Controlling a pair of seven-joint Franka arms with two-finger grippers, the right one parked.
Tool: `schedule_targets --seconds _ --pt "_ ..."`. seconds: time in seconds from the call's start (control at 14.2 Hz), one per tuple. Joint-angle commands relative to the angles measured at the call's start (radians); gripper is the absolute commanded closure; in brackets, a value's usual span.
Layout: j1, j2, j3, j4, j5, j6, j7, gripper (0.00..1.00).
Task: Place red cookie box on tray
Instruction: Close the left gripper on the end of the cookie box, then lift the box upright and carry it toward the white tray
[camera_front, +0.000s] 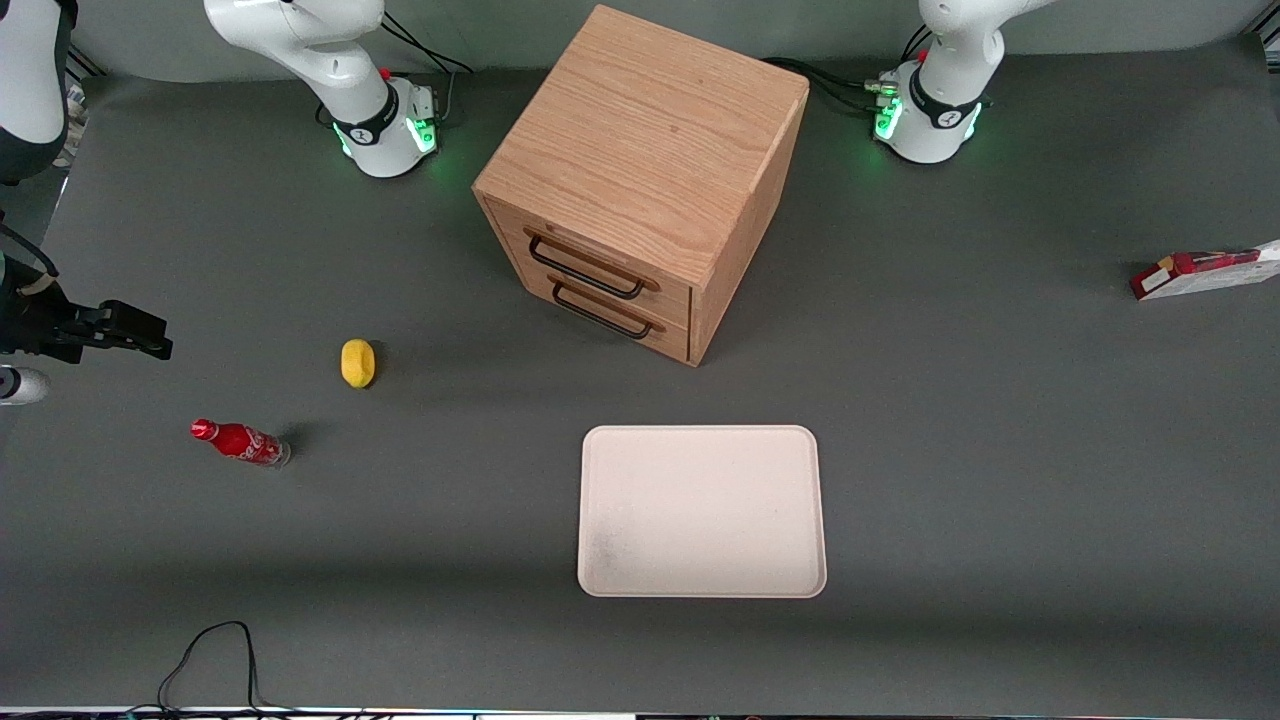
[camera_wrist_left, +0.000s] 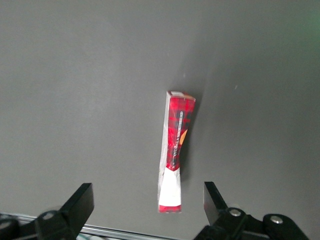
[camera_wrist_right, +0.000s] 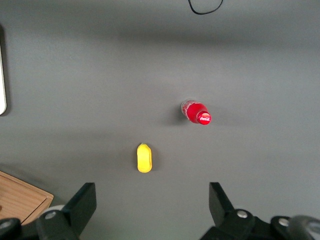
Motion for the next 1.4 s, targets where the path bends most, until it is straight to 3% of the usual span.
schedule_targets --seconds 0.0,0.35,0.77,1.12,1.26,1.33 --pt "0.042 -0.03 0.001 -0.12 -0.004 0.13 0.114 0.02" --pt "0.091 0.019 0.001 -0.194 -0.015 0.212 0.149 0.03" --pt "0.127 0.152 0.001 -0.229 -0.245 0.388 0.384 0.03" --pt "0.128 0.229 0.001 -0.22 -0.277 0.476 0.39 0.03" --pt "0.13 0.256 0.001 -0.213 -0.279 0.497 0.39 0.09" --pt "0.13 0.264 0.001 -0.206 -0.279 0.499 0.39 0.22"
